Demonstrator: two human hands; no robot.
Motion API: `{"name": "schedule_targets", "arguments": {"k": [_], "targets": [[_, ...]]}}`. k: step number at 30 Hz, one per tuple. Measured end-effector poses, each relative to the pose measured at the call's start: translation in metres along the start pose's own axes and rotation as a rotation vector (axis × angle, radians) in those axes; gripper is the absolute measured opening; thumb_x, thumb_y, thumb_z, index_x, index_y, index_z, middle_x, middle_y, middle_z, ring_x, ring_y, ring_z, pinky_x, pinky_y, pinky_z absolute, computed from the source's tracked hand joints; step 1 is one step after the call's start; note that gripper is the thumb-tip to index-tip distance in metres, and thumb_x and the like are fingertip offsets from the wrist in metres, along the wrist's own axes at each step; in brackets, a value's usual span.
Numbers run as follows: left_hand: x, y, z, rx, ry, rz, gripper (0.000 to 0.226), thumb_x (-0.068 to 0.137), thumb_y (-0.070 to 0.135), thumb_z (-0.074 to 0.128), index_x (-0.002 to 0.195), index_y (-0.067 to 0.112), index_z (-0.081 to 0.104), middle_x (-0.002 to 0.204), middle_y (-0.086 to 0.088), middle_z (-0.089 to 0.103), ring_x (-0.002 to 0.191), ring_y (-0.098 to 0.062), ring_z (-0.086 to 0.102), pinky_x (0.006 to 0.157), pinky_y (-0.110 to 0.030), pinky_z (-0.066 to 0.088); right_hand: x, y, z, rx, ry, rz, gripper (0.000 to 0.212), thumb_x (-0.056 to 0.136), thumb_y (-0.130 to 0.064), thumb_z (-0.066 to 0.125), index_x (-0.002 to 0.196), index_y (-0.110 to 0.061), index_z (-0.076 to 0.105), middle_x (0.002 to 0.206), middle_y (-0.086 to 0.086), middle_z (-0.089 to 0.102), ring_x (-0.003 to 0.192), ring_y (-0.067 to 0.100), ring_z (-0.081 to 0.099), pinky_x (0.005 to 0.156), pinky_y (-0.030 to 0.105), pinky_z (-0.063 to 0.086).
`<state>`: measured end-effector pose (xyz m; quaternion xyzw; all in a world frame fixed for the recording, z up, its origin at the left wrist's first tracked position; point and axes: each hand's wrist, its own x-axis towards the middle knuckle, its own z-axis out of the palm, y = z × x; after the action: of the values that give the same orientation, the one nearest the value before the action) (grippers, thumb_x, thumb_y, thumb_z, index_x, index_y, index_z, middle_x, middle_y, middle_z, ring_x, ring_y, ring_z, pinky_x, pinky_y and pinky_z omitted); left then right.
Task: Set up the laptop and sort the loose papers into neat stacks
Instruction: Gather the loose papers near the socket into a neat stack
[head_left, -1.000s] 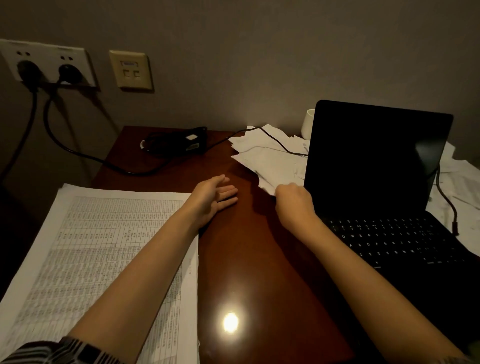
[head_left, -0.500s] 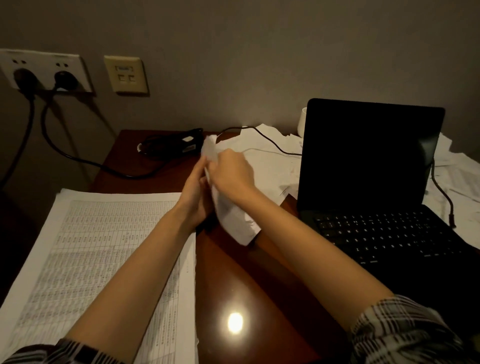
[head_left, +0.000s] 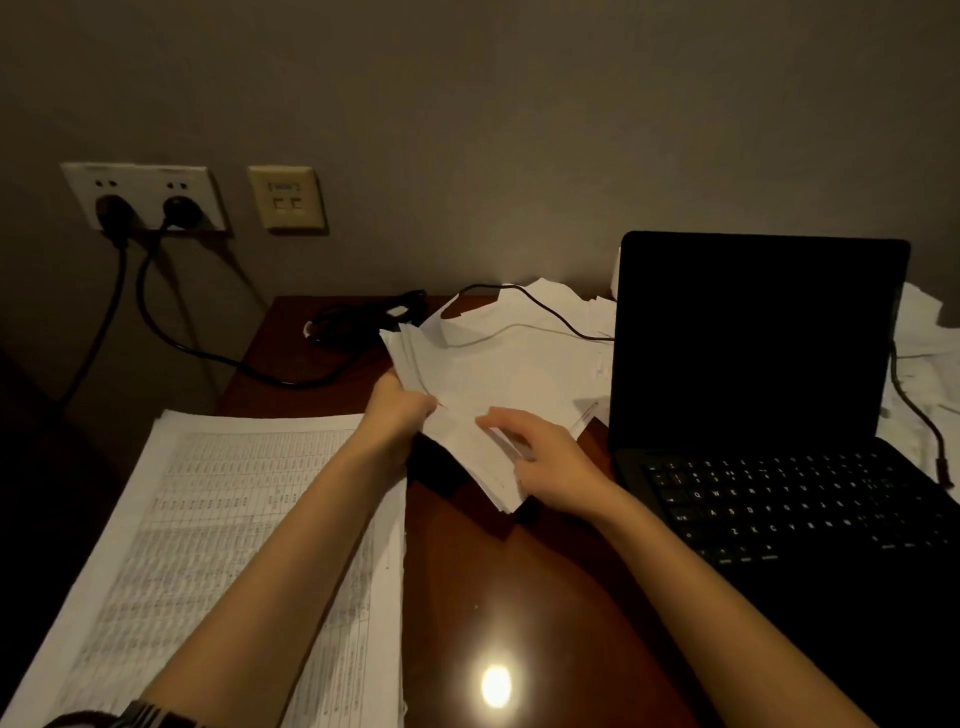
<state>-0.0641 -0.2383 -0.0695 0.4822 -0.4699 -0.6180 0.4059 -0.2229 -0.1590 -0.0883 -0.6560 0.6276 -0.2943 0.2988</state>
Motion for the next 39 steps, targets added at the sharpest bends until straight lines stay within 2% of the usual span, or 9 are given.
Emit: {"name": "schedule_targets", "arguments": {"k": [6,13,17,20,23,27,31,34,39], "targets": [[-0.001,0.008,-0.017,-0.168,-0.012,-0.005,0.047,0.089,-0.011,0.046,0.132,0.008,0.049,0.117,-0.013,0.062,0.101,-0.027,0.063,0.058,-0.026,0.055,-0.009,0.015,-0.018,-0.38,-0.076,-0.058,0.09,0.081,0.008,0.054,0.151,-0.029,0.011,0.159,0.0,0.006,0.146,0.013,-0.006,0.118,0.033,-0.007],[-0.002,0.007,-0.011,-0.422,-0.069,0.044,0.023,0.097,0.024,0.049,0.112,0.01,0.058,0.074,-0.001,0.07,0.07,-0.012,0.069,0.066,-0.037,0.06,0.003,0.039,-0.018,-0.386,0.26,-0.098,0.065,0.082,0.013,0.049,0.139,-0.018,0.045,0.142,0.004,0.046,0.133,0.024,0.038,0.109,0.028,0.027],[-0.004,0.004,-0.014,-0.537,-0.212,0.112,0.042,0.084,0.044,0.049,0.121,0.024,0.054,0.105,-0.008,0.071,0.095,-0.027,0.07,0.065,-0.04,0.06,0.011,0.045,-0.014,-0.236,0.485,-0.139,0.047,0.085,0.009,0.052,0.121,-0.02,0.064,0.111,0.0,0.067,0.104,0.021,0.062,0.084,0.029,0.051],[0.001,0.0,-0.016,-0.54,-0.204,0.197,0.057,0.081,0.028,0.063,0.134,0.022,0.042,0.123,-0.011,0.062,0.108,-0.026,0.065,0.074,-0.039,0.058,0.003,0.027,-0.02,-0.165,0.777,-0.291,0.02,0.089,0.005,0.053,0.101,-0.004,0.067,0.076,-0.006,0.056,0.064,0.005,0.054,0.058,0.004,0.035],[0.003,-0.004,-0.018,-0.375,-0.048,0.353,0.076,0.078,0.012,0.069,0.144,0.022,0.031,0.135,-0.008,0.052,0.114,-0.021,0.061,0.089,-0.039,0.054,-0.011,0.006,-0.027,-0.153,0.968,-0.512,0.019,0.087,0.01,0.045,0.092,0.008,0.063,0.074,-0.005,0.047,0.065,-0.003,0.041,0.063,-0.006,0.03],[-0.002,0.0,-0.024,-0.037,-0.036,0.567,0.095,0.064,0.028,0.084,0.14,0.035,0.027,0.134,0.006,0.046,0.12,-0.009,0.052,0.094,-0.029,0.05,-0.022,-0.008,-0.034,-0.12,0.964,-0.715,0.025,0.093,-0.002,0.042,0.099,0.01,0.063,0.088,-0.002,0.059,0.084,-0.001,0.052,0.078,-0.003,0.036],[-0.005,0.012,-0.025,0.094,0.047,0.687,0.118,0.053,0.043,0.088,0.145,0.034,0.016,0.142,0.012,0.036,0.121,0.004,0.044,0.094,-0.017,0.044,-0.025,-0.019,-0.044,0.077,1.054,-0.676,0.013,0.096,-0.014,0.052,0.089,-0.014,0.063,0.069,-0.008,0.056,0.062,0.0,0.058,0.057,0.004,0.037],[-0.012,0.028,-0.033,0.029,0.037,0.685,0.105,0.048,0.059,0.084,0.136,0.039,0.03,0.135,0.011,0.047,0.115,-0.002,0.054,0.085,-0.026,0.053,-0.028,-0.037,-0.058,0.296,1.046,-0.592,0.016,0.094,-0.021,0.056,0.086,-0.034,0.059,0.066,-0.007,0.061,0.066,0.003,0.063,0.061,0.011,0.044],[-0.026,0.055,-0.035,0.033,0.088,0.632,0.038,0.063,0.035,0.073,0.099,0.034,0.059,0.1,0.009,0.066,0.097,-0.016,0.064,0.085,-0.056,0.053,-0.016,-0.065,-0.091,0.346,1.046,-0.579,0.019,0.092,-0.017,0.06,0.087,-0.035,0.06,0.077,-0.008,0.067,0.074,0.004,0.064,0.067,0.023,0.051]]}}
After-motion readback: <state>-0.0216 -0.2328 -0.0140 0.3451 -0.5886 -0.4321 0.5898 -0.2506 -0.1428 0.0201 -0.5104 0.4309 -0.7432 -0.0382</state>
